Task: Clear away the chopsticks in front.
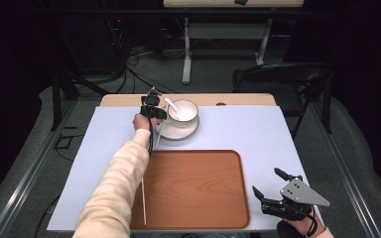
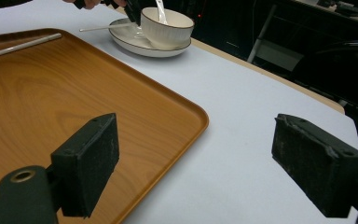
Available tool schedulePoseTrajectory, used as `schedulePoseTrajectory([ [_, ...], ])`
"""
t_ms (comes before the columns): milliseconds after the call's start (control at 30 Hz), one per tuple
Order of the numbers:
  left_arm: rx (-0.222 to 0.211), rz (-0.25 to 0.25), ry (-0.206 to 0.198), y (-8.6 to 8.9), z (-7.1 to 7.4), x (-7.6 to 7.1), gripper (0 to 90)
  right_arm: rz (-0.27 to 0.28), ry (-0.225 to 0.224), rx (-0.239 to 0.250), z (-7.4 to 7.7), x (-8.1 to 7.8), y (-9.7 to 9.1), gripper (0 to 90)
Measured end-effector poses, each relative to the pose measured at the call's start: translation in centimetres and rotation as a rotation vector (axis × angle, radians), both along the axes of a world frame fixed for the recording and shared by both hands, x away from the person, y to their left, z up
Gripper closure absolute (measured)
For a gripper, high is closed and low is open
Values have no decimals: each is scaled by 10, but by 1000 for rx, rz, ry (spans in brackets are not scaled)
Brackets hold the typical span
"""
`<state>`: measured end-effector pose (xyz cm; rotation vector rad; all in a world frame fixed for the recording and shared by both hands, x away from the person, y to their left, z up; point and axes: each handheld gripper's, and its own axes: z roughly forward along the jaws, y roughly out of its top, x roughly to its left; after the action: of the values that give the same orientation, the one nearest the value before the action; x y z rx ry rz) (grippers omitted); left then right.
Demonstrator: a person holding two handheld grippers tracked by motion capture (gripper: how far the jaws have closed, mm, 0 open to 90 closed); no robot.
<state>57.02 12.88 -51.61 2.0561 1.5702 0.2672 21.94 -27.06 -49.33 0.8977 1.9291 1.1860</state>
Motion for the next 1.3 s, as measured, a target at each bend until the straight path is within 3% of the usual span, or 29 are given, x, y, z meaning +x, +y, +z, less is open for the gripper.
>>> schedulePoseTrajectory([
  [300, 14, 20, 25, 0, -5, 3, 828, 0, 0, 0, 0, 0, 0, 144],
  [533, -1, 40, 17, 6, -3, 2, 840, -1, 0, 1, 0, 0, 0, 144],
  [867, -42, 67, -22, 28, 22, -9, 841, 0, 1, -1, 0, 0, 0, 143],
  [1300, -110, 61, -88, 57, 50, -40, 842, 5, -1, -3, 0, 0, 0, 143],
])
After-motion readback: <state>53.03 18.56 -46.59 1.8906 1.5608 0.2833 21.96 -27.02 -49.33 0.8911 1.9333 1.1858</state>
